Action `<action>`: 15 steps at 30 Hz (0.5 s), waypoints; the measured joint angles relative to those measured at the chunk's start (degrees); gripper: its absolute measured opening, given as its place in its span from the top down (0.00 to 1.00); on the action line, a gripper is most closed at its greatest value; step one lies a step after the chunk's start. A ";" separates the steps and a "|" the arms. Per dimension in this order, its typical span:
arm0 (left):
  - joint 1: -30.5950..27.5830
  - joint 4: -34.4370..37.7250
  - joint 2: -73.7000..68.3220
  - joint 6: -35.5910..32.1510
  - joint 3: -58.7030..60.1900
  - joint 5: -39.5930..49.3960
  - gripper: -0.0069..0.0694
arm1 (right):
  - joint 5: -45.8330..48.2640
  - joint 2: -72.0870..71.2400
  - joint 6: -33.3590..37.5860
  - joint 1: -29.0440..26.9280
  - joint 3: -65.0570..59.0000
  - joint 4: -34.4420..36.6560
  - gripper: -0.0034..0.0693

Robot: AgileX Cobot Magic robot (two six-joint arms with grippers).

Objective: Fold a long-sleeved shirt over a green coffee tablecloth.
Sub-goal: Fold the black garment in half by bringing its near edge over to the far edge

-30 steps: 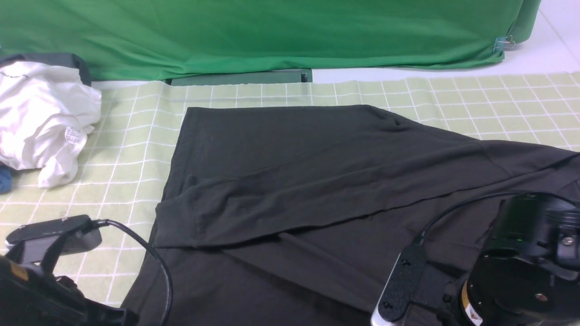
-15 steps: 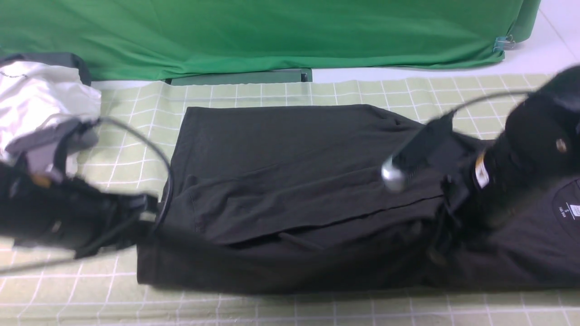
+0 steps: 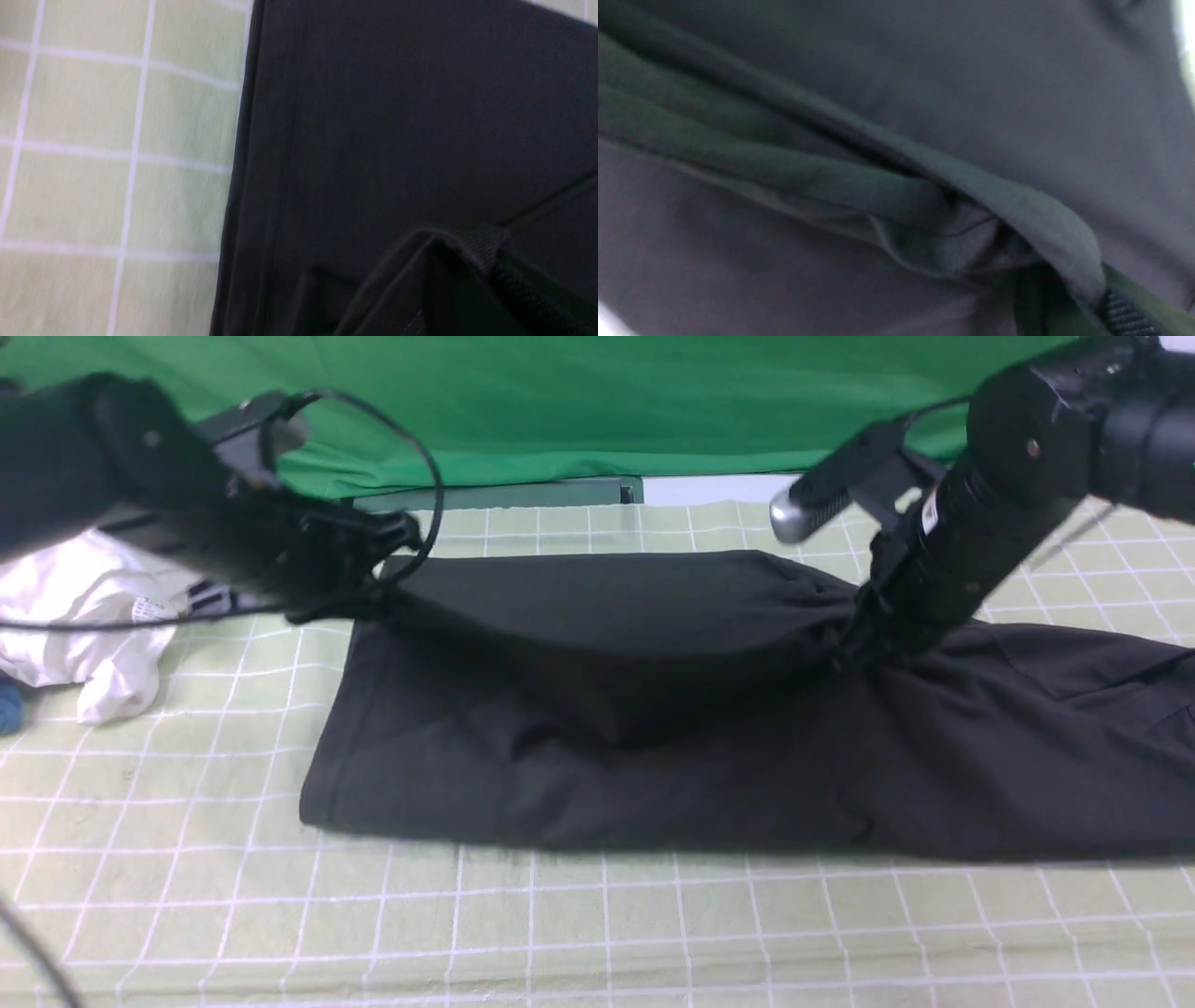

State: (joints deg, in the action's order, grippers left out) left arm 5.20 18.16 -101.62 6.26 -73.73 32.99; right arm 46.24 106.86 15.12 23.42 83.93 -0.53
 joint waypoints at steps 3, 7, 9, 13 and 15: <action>0.00 -0.06 -5.75 0.00 -5.87 -0.59 0.89 | -2.62 3.51 0.66 -1.41 4.06 0.00 0.90; -0.72 -0.13 -12.54 0.42 -12.57 0.04 0.89 | -4.78 8.47 2.15 -2.64 9.03 0.00 0.90; -1.58 -0.13 -15.31 0.97 -15.22 0.39 0.89 | -5.77 10.89 2.66 -3.04 11.16 0.00 0.90; -4.04 0.77 -20.33 1.49 -19.35 1.13 0.89 | -8.44 15.51 3.44 -3.60 14.93 -0.06 0.90; -4.79 1.17 -21.68 1.55 -19.98 1.45 0.89 | -9.69 16.56 3.67 -3.67 15.56 -0.11 0.90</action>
State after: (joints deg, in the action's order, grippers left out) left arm 0.41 19.33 -123.30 7.82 -93.71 34.44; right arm 36.55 123.42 18.79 19.75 99.49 -0.63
